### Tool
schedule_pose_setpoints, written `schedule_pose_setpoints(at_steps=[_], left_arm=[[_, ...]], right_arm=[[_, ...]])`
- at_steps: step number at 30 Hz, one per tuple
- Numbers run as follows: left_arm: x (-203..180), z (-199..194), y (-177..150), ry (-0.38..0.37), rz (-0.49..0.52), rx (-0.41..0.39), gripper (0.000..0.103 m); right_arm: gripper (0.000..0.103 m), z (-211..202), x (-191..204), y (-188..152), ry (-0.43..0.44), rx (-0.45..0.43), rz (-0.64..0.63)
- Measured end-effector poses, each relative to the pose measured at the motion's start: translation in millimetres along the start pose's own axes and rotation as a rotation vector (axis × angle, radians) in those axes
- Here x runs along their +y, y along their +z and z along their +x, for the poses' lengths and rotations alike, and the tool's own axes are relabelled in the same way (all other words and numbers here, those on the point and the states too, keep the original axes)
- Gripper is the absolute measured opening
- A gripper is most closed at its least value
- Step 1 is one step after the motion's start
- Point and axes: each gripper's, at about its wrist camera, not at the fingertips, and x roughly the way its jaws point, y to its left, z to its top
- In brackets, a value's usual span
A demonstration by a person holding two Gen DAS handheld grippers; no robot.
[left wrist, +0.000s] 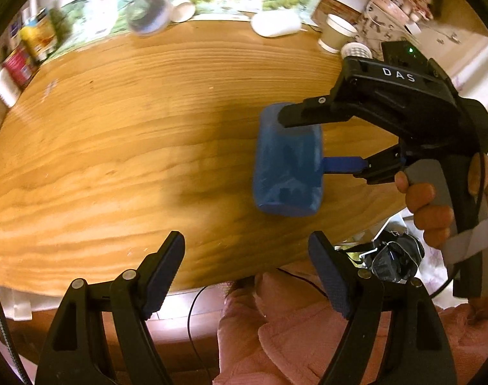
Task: Flip cup upright
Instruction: 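Close the right gripper on the blue cup while the left gripper holds it, then open the left gripper and pull away while the right gripper holds the cup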
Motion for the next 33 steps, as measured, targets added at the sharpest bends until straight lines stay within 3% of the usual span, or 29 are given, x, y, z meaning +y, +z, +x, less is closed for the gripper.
schedule_pose_setpoints(at_steps=[18,22,33], left_arm=[[20,-10,-34,0.06,-0.099,-0.01,0.082],[21,-10,-36,0.065,-0.097,-0.01,0.082],[21,-9,-37,0.072,-0.099,-0.004,0.082]], right_arm=[[0.086,25,12,9,-0.106,0.016,-0.013],[0.071,25,16,8,-0.143,0.004,-0.054],[0.07,22,30,-3,-0.193,-0.057,-0.171]])
